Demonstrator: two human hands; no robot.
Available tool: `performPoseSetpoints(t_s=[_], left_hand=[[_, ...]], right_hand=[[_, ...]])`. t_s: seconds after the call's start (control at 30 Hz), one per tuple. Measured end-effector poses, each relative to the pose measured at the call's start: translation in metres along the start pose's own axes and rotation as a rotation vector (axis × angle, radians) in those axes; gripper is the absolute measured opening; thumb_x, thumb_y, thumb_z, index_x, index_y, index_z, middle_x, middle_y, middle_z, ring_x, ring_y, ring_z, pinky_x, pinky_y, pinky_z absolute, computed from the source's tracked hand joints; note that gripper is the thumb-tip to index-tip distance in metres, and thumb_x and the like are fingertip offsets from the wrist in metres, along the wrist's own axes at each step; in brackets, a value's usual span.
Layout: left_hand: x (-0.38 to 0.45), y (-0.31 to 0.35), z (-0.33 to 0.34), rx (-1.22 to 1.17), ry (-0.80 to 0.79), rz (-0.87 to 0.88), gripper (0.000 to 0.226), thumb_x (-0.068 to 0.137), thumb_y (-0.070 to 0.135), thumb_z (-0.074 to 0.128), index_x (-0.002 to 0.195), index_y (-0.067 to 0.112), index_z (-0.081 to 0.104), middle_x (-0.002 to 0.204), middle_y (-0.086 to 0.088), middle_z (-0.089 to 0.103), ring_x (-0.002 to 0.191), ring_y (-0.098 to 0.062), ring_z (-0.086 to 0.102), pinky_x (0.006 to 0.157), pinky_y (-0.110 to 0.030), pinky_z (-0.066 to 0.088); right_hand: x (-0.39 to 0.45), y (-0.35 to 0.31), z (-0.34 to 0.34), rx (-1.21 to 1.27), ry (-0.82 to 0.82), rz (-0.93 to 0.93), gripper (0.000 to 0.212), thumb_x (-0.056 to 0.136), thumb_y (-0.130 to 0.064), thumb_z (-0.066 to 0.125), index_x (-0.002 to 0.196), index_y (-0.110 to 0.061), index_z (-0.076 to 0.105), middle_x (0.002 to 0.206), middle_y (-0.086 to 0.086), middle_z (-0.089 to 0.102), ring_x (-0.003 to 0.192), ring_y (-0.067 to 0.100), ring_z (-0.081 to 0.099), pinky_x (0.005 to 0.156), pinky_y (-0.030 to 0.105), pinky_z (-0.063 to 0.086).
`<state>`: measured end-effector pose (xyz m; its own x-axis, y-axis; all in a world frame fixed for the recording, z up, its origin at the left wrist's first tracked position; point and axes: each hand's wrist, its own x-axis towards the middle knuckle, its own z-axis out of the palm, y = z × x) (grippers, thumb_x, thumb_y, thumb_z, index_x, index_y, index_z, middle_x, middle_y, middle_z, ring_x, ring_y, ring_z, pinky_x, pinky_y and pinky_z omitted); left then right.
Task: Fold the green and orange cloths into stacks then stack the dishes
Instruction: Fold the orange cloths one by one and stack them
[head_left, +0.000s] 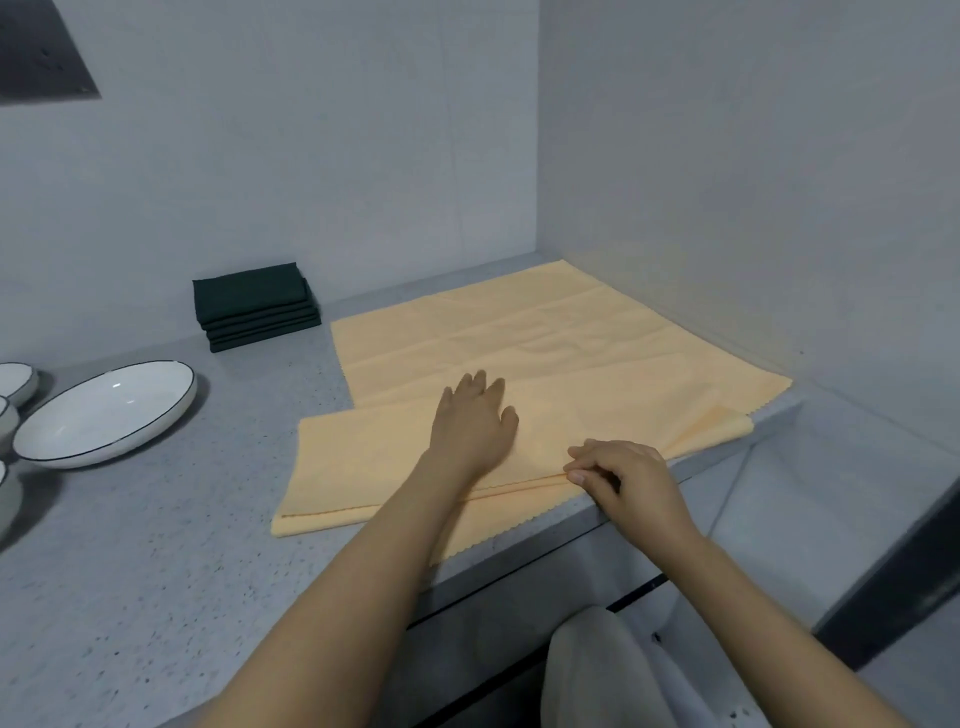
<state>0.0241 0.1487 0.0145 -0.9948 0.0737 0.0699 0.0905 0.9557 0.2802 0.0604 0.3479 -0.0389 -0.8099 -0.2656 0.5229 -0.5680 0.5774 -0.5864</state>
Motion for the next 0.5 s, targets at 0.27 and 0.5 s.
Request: performPoseSetpoints(t_s=[0.27,0.5], left_hand=[[0.009,0.002,0.025,0.144,-0.121,-0.049,0.059,0.099,0.048,0.012,0.153,0.027,-0.002,0.160,-0.001,-0.008,0.147,-0.021,-0.008,0.119,-0.042,-0.007],[0.011,-0.001,0.027,0.151,-0.095,-0.043,0.060,0.099,0.049,0.012,0.153,0.028,-0.002,0.160,0.000,-0.008,0.147,-0.019,-0.007,0.119,-0.041,-0.006]], right_hand=[[-0.001,-0.008,0.002,-0.193,0.165,-0.029,0.019,0.083,-0.037,0.058,0.079,-0.026,0.073,0.088,-0.016,0.071,0.086,0.009,0.055,0.077,0.025,0.028],[0.007,-0.016,0.016,-0.259,0.342,-0.110,0.018,0.087,-0.022,0.059,0.084,-0.011,0.074,0.094,0.001,0.072,0.086,0.021,0.053,0.073,0.035,0.048]])
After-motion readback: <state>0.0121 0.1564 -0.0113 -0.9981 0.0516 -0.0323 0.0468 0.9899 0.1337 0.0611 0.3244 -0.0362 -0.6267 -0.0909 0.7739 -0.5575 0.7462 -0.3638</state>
